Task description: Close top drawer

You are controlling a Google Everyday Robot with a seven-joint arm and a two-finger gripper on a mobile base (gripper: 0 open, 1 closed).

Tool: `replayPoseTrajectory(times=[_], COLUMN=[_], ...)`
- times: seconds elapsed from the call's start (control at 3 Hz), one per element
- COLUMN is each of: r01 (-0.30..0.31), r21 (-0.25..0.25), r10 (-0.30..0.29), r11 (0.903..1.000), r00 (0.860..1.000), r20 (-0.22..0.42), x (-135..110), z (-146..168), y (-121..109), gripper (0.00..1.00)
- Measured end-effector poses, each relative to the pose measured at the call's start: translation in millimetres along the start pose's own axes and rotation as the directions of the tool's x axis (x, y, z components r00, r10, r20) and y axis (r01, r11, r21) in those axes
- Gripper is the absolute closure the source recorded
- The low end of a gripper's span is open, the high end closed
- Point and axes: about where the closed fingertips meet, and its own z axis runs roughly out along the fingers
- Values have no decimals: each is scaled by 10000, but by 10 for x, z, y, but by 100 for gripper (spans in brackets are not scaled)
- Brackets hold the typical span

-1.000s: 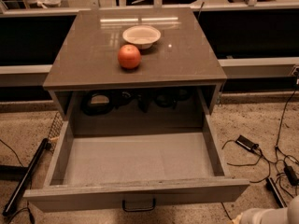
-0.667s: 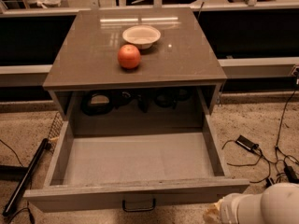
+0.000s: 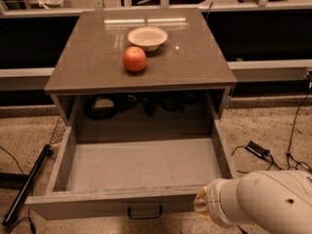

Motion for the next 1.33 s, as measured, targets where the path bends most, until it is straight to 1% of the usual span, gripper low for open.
replayPoseTrajectory(times=[0.33,0.67,1.0,1.33], r01=[-451,-662,-584,-478], r21=[479,1002,1557,1937], r10=[446,634,497,313], r11=[9978,9928,9861,9799], r00=[9989,9975,9970,9957], r20=[107,310,594,872], x=[-49,-92,-179,-286], z=[16,-28,-60,1], y=[-257,-531,-859,-1170], gripper=[100,100,100,100])
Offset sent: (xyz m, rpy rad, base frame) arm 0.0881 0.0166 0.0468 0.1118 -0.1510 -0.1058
